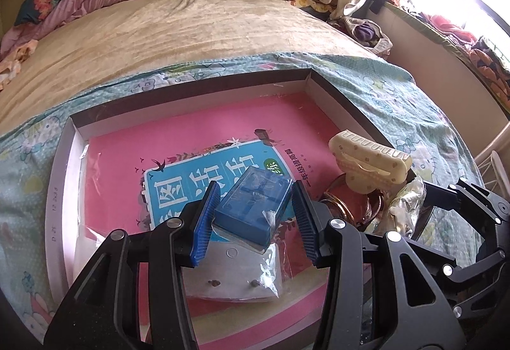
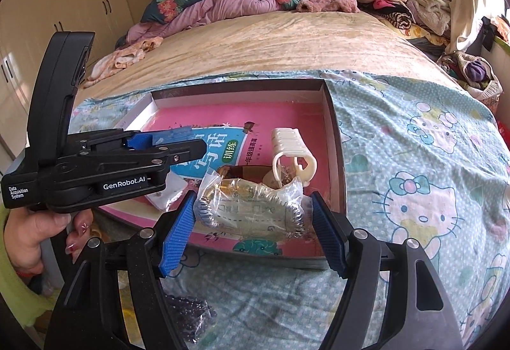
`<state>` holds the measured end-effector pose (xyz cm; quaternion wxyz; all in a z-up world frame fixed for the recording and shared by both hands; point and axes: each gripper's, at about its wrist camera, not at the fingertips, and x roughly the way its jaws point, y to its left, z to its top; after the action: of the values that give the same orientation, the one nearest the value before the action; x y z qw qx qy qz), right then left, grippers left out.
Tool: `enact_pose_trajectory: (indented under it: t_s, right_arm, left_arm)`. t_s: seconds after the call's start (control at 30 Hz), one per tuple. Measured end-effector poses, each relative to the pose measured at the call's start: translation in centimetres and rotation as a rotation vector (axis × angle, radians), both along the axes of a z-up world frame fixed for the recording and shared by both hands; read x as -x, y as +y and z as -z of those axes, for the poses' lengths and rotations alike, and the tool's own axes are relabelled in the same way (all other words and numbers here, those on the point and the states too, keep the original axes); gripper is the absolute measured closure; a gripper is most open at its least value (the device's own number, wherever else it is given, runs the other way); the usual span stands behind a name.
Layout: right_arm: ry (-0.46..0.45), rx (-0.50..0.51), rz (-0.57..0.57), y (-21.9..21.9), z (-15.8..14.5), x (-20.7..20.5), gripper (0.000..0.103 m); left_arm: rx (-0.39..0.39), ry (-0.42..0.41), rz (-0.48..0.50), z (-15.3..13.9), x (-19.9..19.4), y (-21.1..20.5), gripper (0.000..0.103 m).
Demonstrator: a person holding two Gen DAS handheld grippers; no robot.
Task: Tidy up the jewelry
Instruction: 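Release the gift box with left tool while right tool releases the chain bag, then withdraw both tools from the box back over the remaining jewelry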
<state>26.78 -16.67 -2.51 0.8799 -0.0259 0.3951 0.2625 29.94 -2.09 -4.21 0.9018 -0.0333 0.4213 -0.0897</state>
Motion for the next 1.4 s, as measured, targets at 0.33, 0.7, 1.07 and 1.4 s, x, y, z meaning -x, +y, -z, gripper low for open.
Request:
enact_pose_trajectory:
  t_s: [0.33,0.7,1.07,1.4]
  right_arm:
    - [0.004,0.006,0.006,0.3,0.5,0.0,0.027]
    - [-0.024,-0.044,0.055,-1.5,-0.5,1.4,0.014]
    - [-0.051,-0.076,0.083,-2.6,-1.9,2.7,0.007]
    - [-0.061,-0.121,0.111,-4.1,-3.6,4.3,0.005]
  left_arm:
    - [0.006,0.012,-0.001,0.6,-0.1,0.2,0.065]
    - [-0.006,0.022,-0.008,0.8,0.0,0.3,0.063]
    - [-0.013,-0.003,-0.026,-0.9,1.1,0.6,0.037]
    - [0.005,-0.037,-0.065,-3.9,3.4,1.3,0.01]
